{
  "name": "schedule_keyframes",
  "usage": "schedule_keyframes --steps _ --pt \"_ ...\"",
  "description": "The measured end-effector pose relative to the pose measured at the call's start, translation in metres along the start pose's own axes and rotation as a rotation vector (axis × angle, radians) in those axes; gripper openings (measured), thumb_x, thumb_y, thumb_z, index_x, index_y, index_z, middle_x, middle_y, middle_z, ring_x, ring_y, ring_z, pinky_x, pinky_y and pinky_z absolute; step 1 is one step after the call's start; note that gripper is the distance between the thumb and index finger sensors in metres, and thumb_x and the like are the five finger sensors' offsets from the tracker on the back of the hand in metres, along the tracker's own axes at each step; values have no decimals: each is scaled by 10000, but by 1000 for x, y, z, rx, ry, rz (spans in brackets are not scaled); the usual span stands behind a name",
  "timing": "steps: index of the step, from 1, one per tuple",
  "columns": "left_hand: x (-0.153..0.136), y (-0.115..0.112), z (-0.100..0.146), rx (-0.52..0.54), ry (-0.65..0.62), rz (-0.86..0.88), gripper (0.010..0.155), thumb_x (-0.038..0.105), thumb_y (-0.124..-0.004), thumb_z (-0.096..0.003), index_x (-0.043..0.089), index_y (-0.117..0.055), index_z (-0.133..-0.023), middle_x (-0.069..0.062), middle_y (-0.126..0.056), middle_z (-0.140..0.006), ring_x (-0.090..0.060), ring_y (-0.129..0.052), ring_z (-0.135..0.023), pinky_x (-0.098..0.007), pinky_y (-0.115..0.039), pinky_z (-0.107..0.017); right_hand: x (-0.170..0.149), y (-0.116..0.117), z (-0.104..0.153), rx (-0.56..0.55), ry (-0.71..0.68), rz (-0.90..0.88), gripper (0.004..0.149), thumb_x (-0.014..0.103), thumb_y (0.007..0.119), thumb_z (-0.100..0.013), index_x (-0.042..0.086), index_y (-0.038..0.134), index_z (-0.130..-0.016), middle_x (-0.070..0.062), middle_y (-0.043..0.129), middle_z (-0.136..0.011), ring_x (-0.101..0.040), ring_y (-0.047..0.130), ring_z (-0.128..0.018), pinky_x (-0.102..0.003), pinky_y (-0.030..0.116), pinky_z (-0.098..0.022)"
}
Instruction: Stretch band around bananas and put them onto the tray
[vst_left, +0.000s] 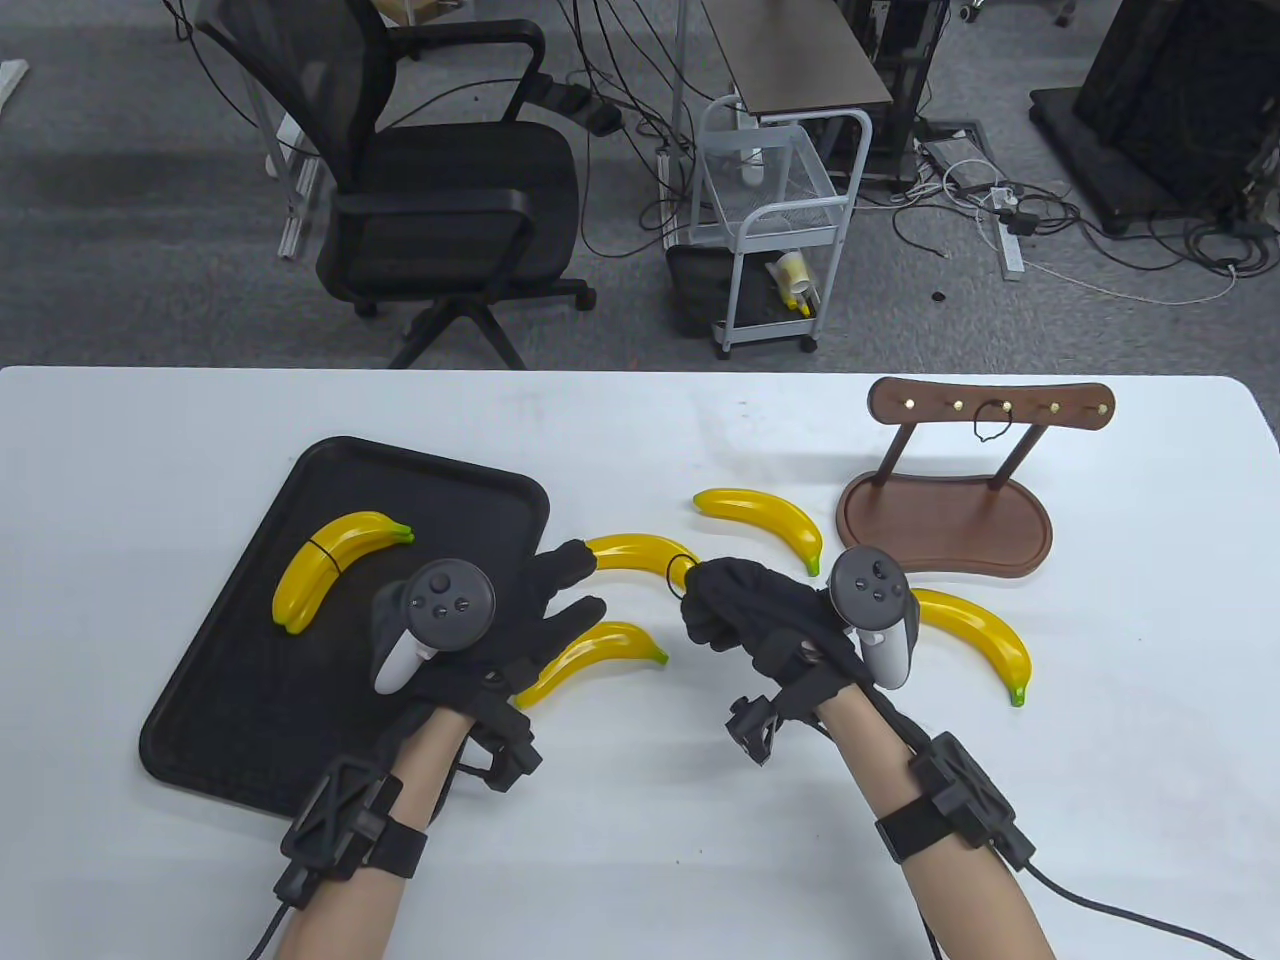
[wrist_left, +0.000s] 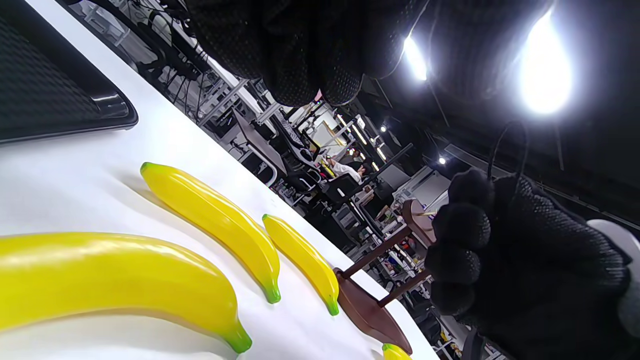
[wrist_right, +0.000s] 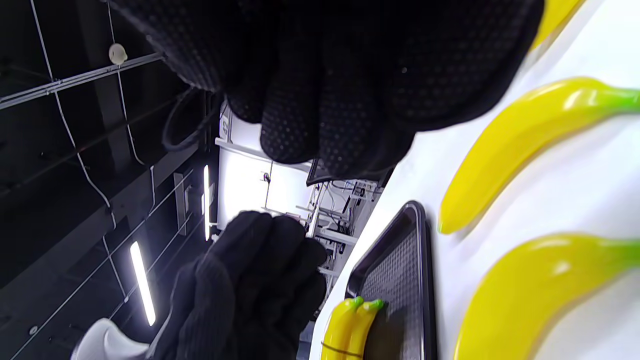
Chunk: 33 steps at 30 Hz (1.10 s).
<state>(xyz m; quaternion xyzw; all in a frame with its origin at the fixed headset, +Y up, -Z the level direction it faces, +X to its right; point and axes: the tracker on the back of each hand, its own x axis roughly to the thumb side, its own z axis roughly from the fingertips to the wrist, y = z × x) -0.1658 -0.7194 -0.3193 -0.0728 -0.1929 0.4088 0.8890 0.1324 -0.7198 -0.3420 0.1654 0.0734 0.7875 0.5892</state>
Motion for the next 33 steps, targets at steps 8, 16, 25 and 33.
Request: schedule_keyframes --steps 8,16,25,33 --pt "3 -6 -2 -20 -12 -4 685 579 -706 -598 278 -450 -1158 3 -561 -1234 -311 -654 -1135 -505 -527 -861 4 20 1 84 -17 14 387 321 692 -596 65 824 -855 -119 959 -716 -311 1004 -533 -461 838 -364" --pt "6 -14 -4 -46 -20 -22 693 586 -709 -590 281 -453 -1156 2 -563 -1233 -309 -656 -1135 -505 -528 -860 2 34 1 141 -14 27 388 319 691 -596 63 824 -856 -122 959 -718 -312 1003 -535 -464 837 -365" --pt "5 -21 -6 -77 -22 -30 717 605 -711 -564 283 -459 -1154 5 -572 -1229 -309 -662 -1133 -505 -532 -859 -5 44 1 193 4 54 389 321 693 -596 62 827 -853 -120 961 -714 -312 1004 -531 -463 837 -362" --pt "6 -24 -7 -104 -36 -31 742 628 -704 -532 288 -471 -1148 12 -582 -1226 -305 -671 -1129 -503 -537 -858 -7 48 1 225 13 76 388 330 703 -594 64 837 -843 -115 968 -701 -305 1009 -520 -459 840 -354"
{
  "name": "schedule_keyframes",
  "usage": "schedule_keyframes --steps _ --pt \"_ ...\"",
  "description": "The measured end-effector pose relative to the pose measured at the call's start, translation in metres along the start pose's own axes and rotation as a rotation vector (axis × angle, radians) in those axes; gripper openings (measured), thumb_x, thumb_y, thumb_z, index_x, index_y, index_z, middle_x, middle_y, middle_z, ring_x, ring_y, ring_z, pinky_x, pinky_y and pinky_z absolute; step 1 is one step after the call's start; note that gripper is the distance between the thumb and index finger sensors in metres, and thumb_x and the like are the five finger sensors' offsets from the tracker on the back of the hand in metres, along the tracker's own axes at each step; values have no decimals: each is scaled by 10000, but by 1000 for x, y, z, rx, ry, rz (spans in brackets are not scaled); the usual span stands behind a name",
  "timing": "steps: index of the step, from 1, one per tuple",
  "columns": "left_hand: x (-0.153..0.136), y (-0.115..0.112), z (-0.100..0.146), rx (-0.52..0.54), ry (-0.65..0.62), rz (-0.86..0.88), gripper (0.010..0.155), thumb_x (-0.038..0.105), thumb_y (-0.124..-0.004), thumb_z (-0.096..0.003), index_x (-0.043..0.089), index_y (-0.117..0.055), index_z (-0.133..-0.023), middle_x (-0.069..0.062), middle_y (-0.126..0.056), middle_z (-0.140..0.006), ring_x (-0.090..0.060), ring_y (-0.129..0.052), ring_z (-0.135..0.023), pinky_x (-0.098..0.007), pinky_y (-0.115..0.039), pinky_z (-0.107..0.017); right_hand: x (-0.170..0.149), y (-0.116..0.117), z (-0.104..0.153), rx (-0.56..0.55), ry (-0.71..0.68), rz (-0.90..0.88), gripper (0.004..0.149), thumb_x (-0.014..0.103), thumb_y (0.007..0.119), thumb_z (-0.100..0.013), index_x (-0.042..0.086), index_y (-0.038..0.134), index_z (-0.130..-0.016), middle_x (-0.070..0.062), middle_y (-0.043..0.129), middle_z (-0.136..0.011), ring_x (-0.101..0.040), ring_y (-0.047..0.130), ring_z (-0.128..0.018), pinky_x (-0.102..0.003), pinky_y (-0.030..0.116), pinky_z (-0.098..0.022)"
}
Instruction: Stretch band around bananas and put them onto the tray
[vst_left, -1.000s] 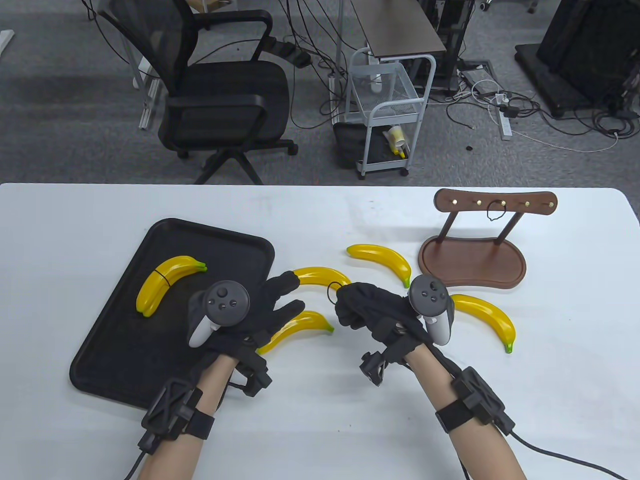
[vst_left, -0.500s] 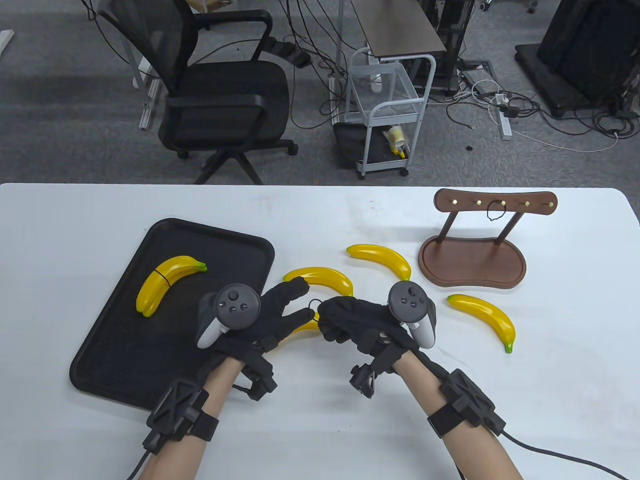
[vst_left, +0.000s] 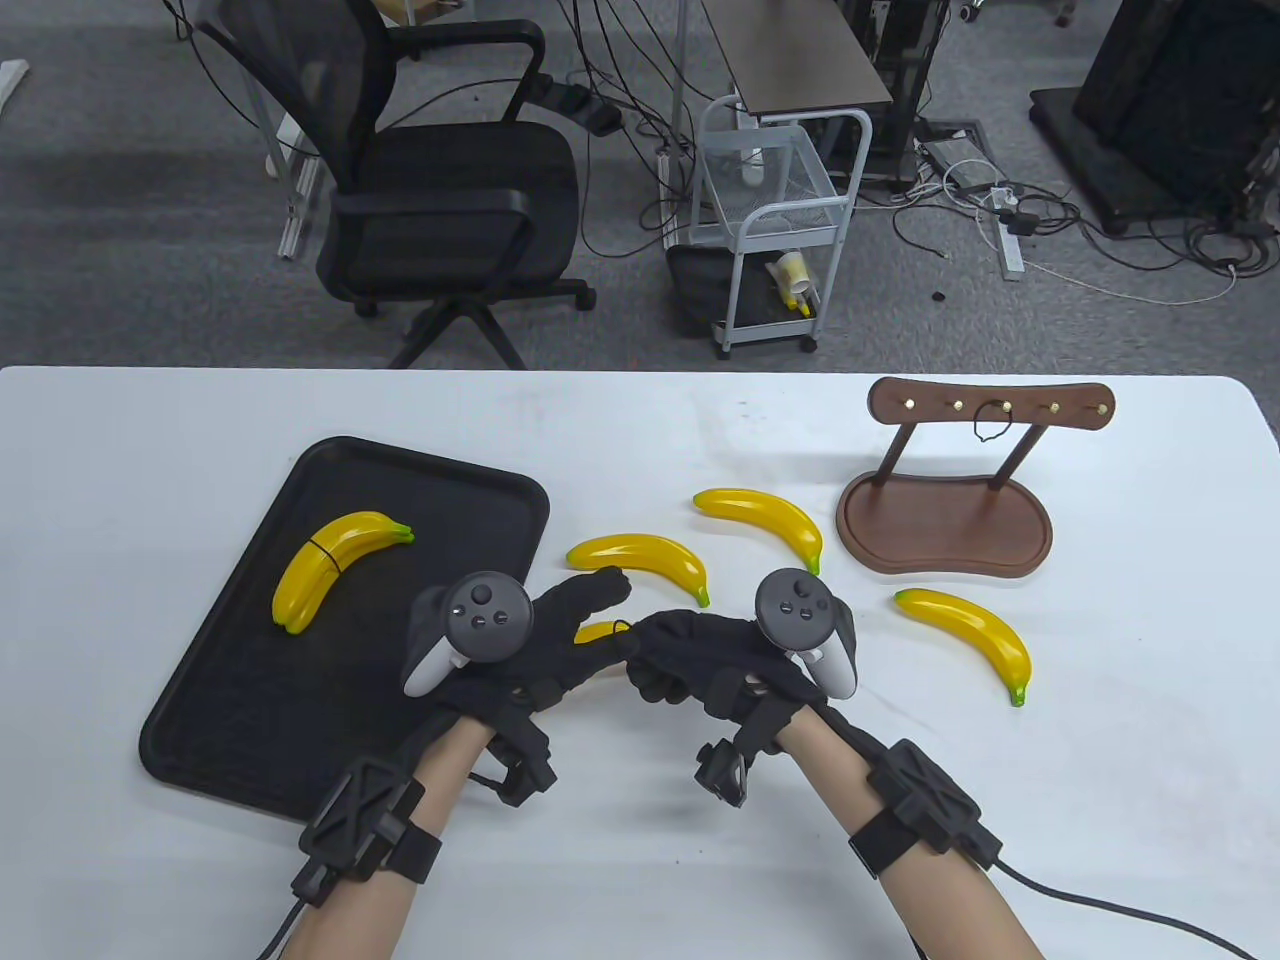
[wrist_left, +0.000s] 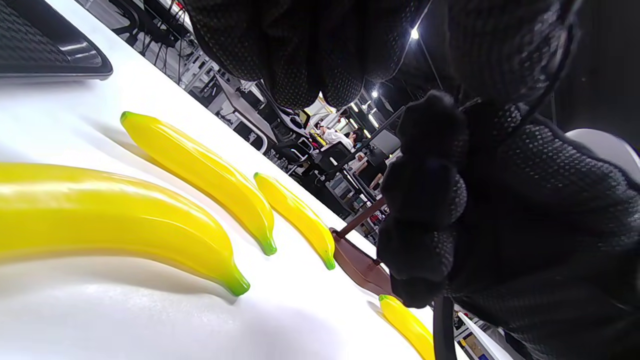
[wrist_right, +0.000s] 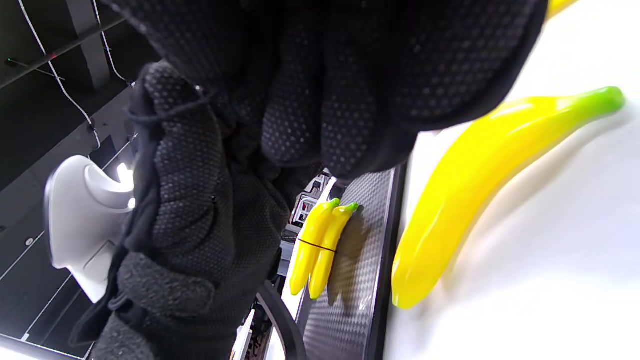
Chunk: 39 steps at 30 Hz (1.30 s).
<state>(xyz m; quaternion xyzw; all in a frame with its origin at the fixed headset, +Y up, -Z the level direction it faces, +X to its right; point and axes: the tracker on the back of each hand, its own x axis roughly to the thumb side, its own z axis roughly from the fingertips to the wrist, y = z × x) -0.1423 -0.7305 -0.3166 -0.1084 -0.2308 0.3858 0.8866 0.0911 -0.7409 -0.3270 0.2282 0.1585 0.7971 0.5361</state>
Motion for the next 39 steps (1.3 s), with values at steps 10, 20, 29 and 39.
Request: schedule_keyframes --steps 10,20,29,39 --pt "3 0 -1 -12 -30 11 779 665 -679 -495 289 -479 -1147 11 -595 -1220 -300 -686 -1121 -499 -545 -856 3 4 0 29 -15 54 388 339 717 -591 65 845 -833 -110 975 -687 -297 1015 -506 -452 845 -346" --pt "7 4 1 -8 -57 45 753 648 -683 -492 289 -512 -1133 26 -669 -1170 -275 -764 -1063 -487 -597 -838 11 -2 2 -57 -38 218 389 347 726 -586 69 848 -828 -101 979 -677 -285 1020 -497 -446 851 -343" --pt "2 10 1 -38 -97 217 726 655 -645 -490 294 -553 -1113 35 -721 -1133 -265 -812 -1019 -480 -638 -816 27 -10 7 -168 -81 402 387 354 737 -580 70 858 -813 -96 986 -661 -277 1027 -481 -442 856 -331" --pt "3 9 0 -73 -125 302 703 661 -621 -480 298 -612 -1083 33 -770 -1106 -273 -843 -998 -488 -661 -797 36 -20 12 -275 -114 498 383 354 737 -578 76 855 -815 -94 986 -664 -277 1027 -484 -440 858 -334"
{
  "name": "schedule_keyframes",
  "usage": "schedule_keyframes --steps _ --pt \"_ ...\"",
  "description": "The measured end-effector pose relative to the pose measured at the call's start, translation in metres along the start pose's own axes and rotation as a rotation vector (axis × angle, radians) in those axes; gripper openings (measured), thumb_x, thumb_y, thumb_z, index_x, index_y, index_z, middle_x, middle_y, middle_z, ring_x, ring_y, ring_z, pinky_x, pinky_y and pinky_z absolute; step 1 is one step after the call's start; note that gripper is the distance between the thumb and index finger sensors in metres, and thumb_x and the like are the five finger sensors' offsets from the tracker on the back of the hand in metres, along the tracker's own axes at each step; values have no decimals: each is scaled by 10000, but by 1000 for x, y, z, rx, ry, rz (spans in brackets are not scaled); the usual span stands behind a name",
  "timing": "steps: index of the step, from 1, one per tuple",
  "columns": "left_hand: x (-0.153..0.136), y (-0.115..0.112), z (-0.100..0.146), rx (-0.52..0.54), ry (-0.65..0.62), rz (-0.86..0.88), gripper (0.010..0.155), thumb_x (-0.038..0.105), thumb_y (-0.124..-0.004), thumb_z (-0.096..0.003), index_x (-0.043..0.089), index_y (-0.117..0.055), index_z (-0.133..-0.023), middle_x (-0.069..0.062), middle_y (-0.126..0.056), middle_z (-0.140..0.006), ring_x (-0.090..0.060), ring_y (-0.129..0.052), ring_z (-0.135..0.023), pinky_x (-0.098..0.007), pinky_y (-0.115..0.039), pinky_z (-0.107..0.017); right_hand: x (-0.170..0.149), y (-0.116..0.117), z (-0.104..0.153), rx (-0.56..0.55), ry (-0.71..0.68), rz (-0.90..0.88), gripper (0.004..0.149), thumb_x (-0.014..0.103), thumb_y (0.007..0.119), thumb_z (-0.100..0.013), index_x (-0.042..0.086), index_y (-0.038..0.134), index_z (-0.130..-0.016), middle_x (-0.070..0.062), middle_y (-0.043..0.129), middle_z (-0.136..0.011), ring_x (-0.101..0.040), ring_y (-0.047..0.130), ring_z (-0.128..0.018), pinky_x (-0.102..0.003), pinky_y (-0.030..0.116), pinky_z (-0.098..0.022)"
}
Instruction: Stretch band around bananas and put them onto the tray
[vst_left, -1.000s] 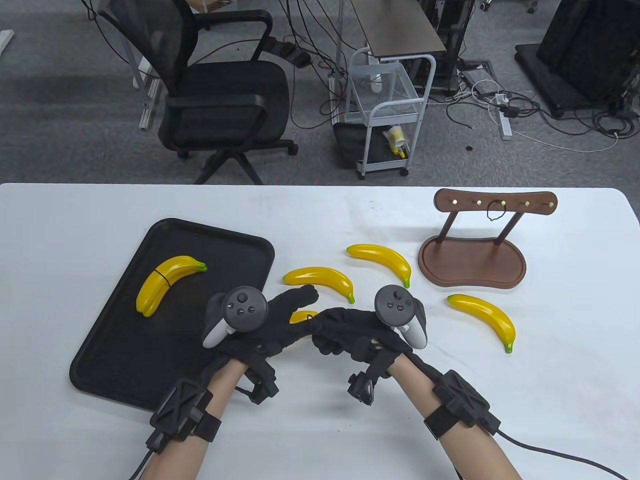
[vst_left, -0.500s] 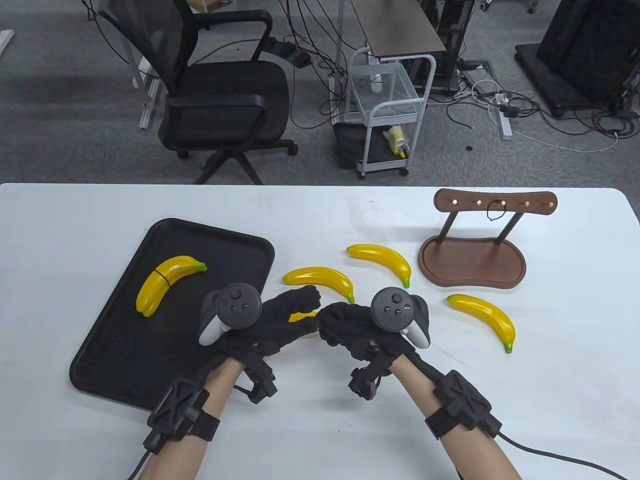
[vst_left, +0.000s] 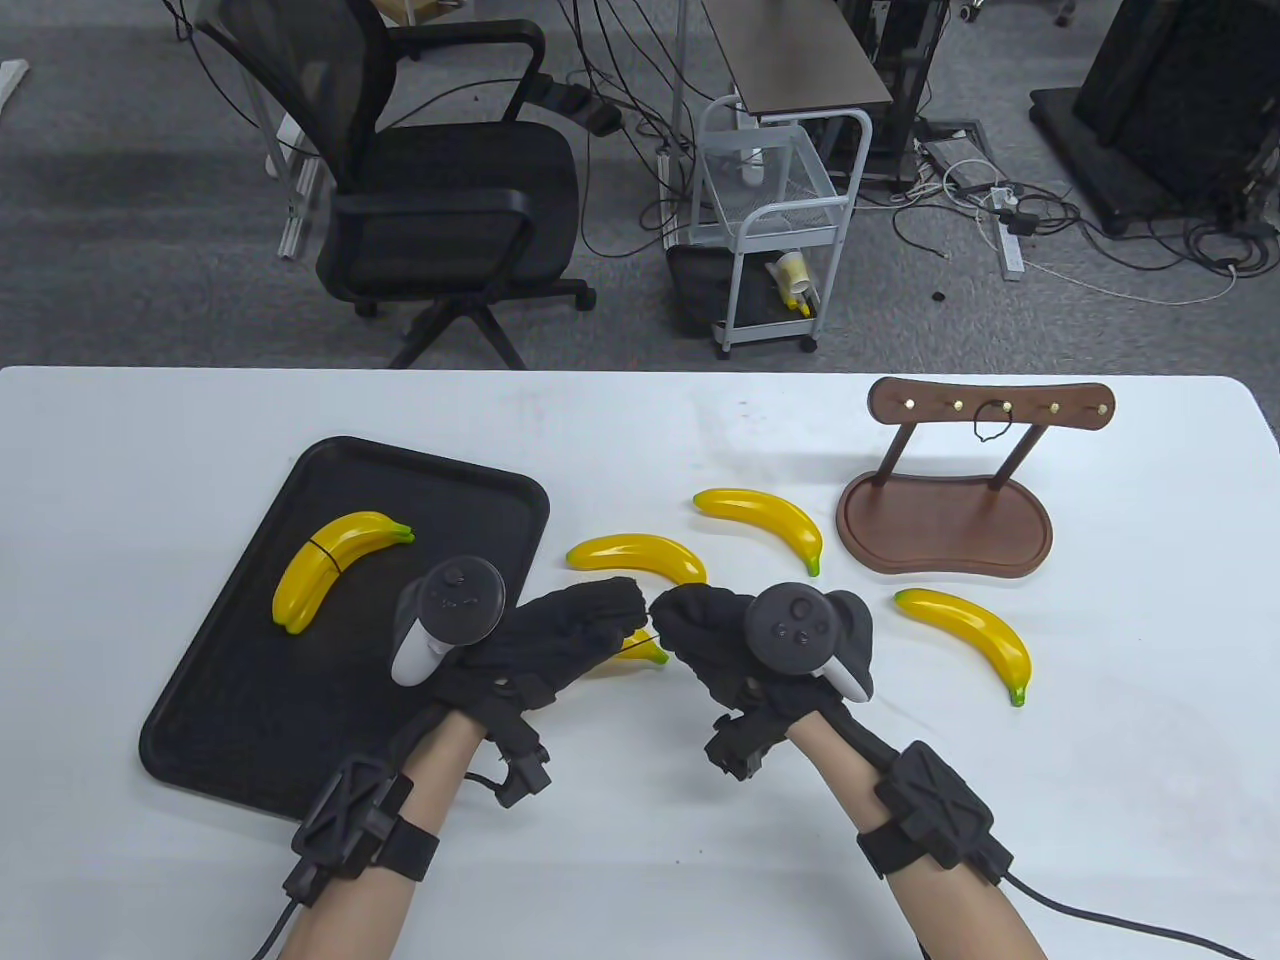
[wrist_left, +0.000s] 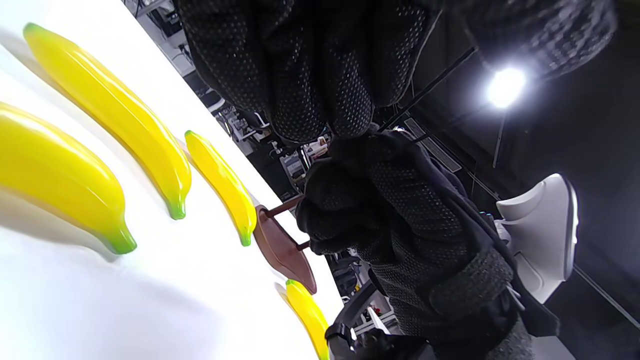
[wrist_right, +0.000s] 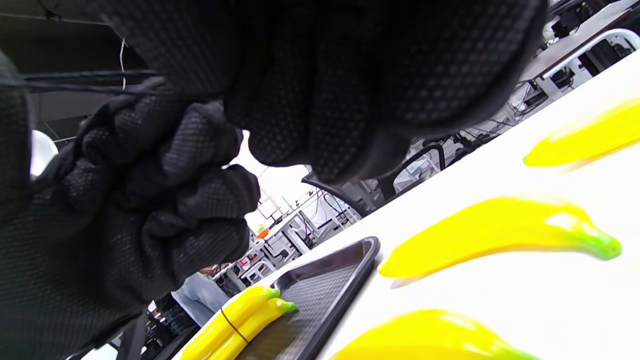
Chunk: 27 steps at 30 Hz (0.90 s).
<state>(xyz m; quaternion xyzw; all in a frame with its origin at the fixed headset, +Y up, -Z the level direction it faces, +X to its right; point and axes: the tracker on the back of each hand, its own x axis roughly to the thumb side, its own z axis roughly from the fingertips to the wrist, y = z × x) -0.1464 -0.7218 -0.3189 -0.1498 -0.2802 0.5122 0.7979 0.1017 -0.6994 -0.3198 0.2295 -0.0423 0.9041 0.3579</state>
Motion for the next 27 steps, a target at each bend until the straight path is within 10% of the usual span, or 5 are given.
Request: schedule_keyframes --steps 27 --pt "2 0 -2 -56 -52 155 627 590 -655 -506 276 -688 -1047 24 -797 -1094 -287 -836 -1010 -506 -650 -798 -9 15 -1 67 6 -101 386 304 693 -571 91 812 -869 -109 949 -740 -306 1001 -552 -462 840 -379"
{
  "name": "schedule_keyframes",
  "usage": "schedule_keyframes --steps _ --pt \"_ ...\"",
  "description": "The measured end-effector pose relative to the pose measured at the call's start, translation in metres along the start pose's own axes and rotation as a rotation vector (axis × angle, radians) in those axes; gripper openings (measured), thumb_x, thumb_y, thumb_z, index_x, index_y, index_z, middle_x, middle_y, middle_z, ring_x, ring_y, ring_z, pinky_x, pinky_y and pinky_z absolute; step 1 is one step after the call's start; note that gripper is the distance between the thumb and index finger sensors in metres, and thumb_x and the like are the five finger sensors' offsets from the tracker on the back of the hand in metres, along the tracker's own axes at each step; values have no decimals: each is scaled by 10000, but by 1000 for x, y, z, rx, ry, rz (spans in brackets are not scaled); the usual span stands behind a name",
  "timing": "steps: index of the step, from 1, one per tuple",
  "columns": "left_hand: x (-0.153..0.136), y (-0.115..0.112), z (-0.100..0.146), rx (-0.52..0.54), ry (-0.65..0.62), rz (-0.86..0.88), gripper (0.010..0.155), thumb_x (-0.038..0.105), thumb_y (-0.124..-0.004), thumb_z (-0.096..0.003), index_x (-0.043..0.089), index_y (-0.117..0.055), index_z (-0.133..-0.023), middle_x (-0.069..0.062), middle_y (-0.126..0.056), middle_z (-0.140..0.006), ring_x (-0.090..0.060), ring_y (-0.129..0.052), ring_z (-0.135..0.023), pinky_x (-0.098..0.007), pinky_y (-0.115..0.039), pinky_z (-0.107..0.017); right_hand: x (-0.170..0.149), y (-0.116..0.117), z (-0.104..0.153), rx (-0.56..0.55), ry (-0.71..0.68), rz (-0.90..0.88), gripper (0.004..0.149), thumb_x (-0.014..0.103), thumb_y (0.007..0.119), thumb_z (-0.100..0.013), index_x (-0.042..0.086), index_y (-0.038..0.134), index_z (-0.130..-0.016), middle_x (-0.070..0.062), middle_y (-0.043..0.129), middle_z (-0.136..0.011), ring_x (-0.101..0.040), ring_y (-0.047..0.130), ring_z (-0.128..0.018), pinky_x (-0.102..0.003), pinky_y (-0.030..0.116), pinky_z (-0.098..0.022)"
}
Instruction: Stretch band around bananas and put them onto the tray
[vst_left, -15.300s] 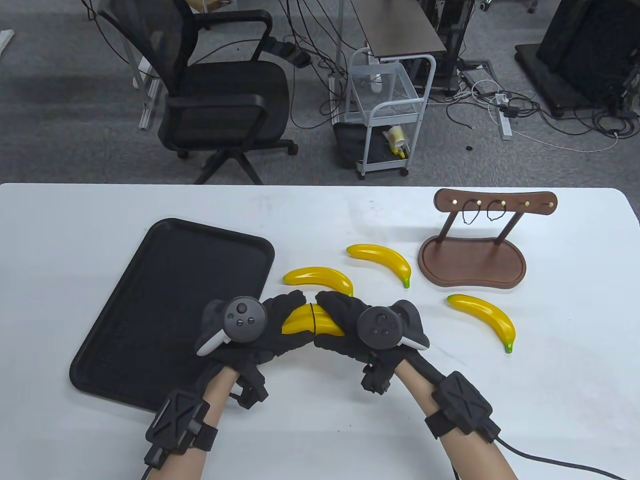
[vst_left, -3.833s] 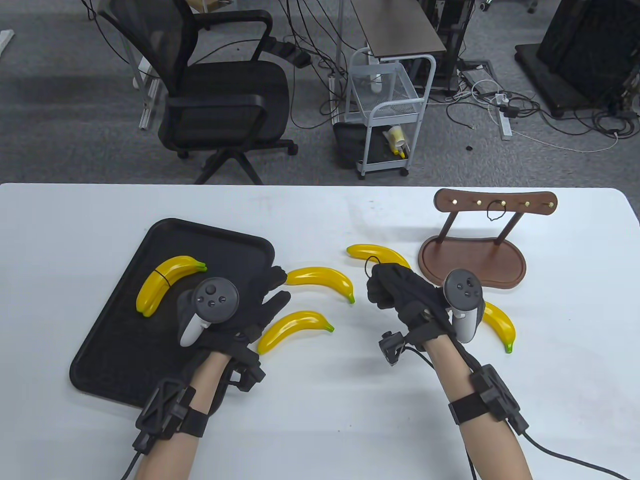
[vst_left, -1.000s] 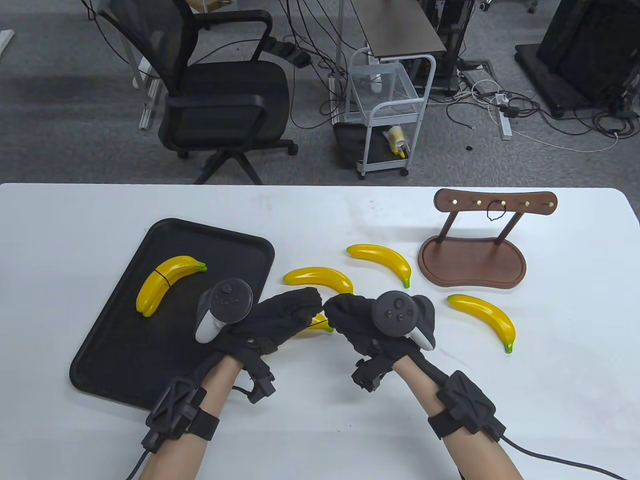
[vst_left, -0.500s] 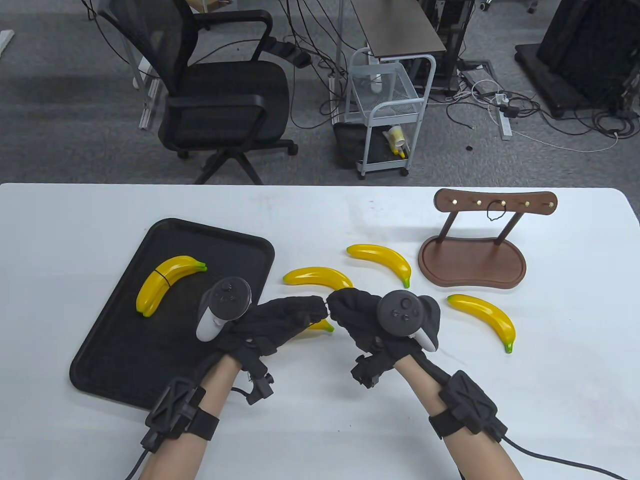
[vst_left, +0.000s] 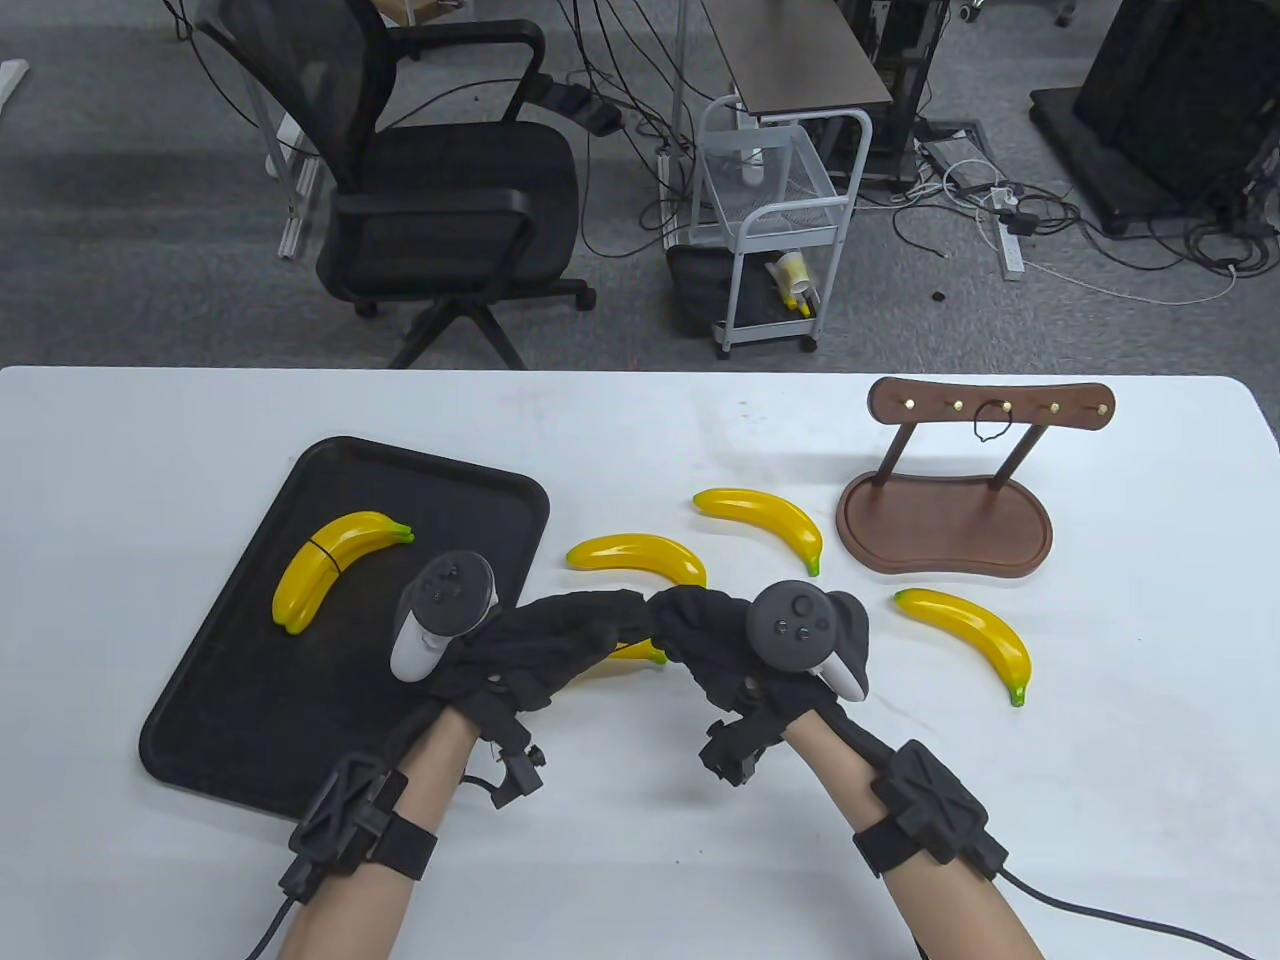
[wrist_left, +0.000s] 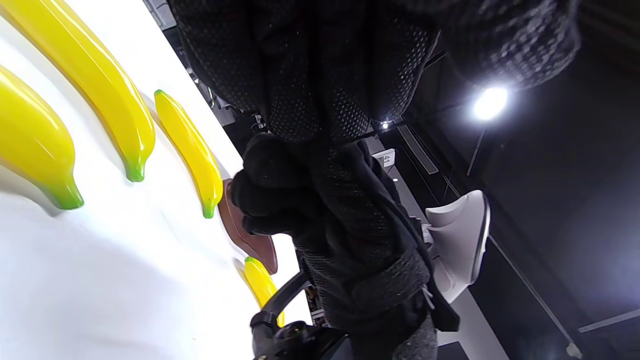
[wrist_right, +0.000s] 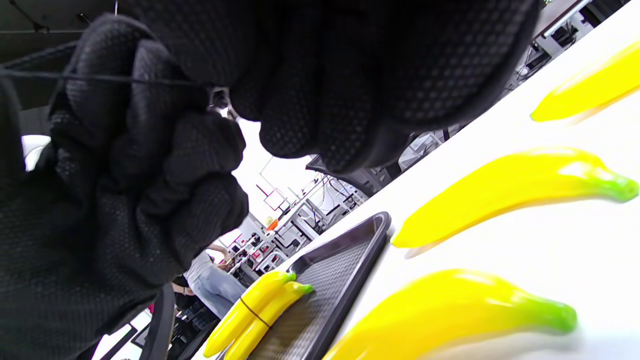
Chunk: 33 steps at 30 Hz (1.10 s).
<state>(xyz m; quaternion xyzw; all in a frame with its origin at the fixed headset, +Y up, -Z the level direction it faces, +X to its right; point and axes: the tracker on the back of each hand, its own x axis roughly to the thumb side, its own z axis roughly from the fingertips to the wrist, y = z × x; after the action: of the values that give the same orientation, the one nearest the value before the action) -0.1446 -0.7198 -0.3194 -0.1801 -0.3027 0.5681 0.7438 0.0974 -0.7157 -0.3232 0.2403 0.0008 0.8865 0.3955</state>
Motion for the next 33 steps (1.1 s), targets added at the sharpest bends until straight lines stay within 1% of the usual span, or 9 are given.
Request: schedule_keyframes --steps 3,10,13,17,27,33 --pt "0 0 0 -2 1 2 635 592 -652 -506 264 -685 -1048 12 -809 -1082 -280 -853 -998 -498 -663 -794 0 2 0 6 -13 -5 390 300 688 -564 97 809 -873 -103 947 -744 -302 1001 -556 -464 841 -383" --pt "-1 1 0 -17 -5 54 646 594 -638 -508 249 -674 -1052 11 -820 -1063 -250 -874 -974 -485 -677 -786 -6 3 -2 78 -12 -184 399 291 676 -561 101 780 -896 -105 922 -779 -306 981 -594 -464 831 -411" --pt "2 2 1 -11 -7 17 641 596 -634 -506 250 -678 -1044 18 -837 -1043 -227 -890 -957 -471 -688 -783 -7 5 -2 95 -22 -217 400 297 675 -564 107 770 -904 -105 912 -791 -306 975 -606 -460 827 -420" --pt "2 3 2 -8 -5 28 648 598 -626 -505 249 -664 -1050 14 -827 -1052 -236 -881 -964 -475 -680 -784 -9 7 -1 94 -14 -266 403 300 681 -573 107 757 -919 -117 896 -818 -319 961 -632 -466 816 -440" --pt "9 8 8 36 14 -73 690 600 -637 -501 227 -617 -1081 -7 -784 -1092 -264 -849 -996 -480 -657 -798 -8 6 -1 97 -20 -217 456 343 696 -579 103 731 -965 -134 864 -885 -352 928 -709 -496 797 -483" --pt "12 14 17 81 39 -165 695 598 -640 -503 227 -599 -1089 -6 -769 -1103 -264 -834 -1010 -476 -645 -808 -9 3 -1 109 -33 -119 470 353 701 -578 102 723 -975 -139 855 -900 -364 917 -729 -504 792 -493"
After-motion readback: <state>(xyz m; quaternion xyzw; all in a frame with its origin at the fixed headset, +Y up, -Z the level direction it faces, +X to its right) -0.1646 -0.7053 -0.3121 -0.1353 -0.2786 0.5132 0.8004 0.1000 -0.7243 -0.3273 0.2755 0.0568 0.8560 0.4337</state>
